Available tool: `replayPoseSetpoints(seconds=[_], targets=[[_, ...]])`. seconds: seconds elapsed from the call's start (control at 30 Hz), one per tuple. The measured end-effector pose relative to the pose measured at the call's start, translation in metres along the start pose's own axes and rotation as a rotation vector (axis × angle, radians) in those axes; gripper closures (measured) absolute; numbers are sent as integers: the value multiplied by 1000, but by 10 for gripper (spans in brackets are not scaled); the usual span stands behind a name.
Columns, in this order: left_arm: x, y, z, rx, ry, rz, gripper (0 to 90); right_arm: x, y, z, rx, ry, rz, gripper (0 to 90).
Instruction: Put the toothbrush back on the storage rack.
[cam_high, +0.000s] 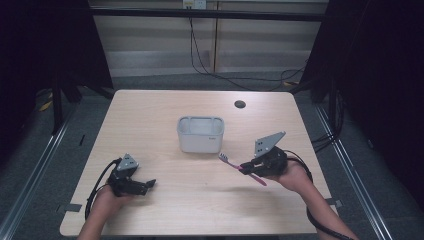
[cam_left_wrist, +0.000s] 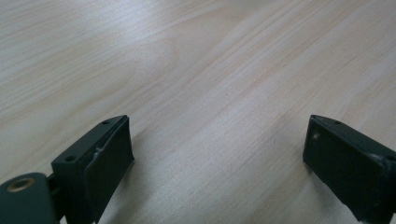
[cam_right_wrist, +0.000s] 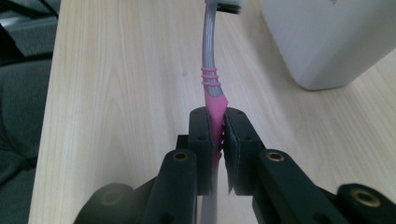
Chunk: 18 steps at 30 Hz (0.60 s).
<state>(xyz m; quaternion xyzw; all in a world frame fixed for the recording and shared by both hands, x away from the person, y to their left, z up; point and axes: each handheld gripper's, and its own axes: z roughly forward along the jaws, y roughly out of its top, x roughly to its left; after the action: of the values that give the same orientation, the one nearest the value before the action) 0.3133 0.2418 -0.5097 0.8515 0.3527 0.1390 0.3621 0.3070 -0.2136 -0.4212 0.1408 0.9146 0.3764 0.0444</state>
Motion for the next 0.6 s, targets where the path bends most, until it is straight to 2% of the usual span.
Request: replayPoseSetpoints(seconds=[0.23, 0.43, 0.6], targets=[[0, 0, 0, 0, 0, 0, 78, -5, 1, -6, -101, -39, 60, 827], [0, 0, 0, 0, 0, 0, 78, -10, 2, -12, -186, -51, 120, 828], [0, 0, 0, 0, 0, 0, 78, -12, 7, -13, -222, -58, 136, 828]])
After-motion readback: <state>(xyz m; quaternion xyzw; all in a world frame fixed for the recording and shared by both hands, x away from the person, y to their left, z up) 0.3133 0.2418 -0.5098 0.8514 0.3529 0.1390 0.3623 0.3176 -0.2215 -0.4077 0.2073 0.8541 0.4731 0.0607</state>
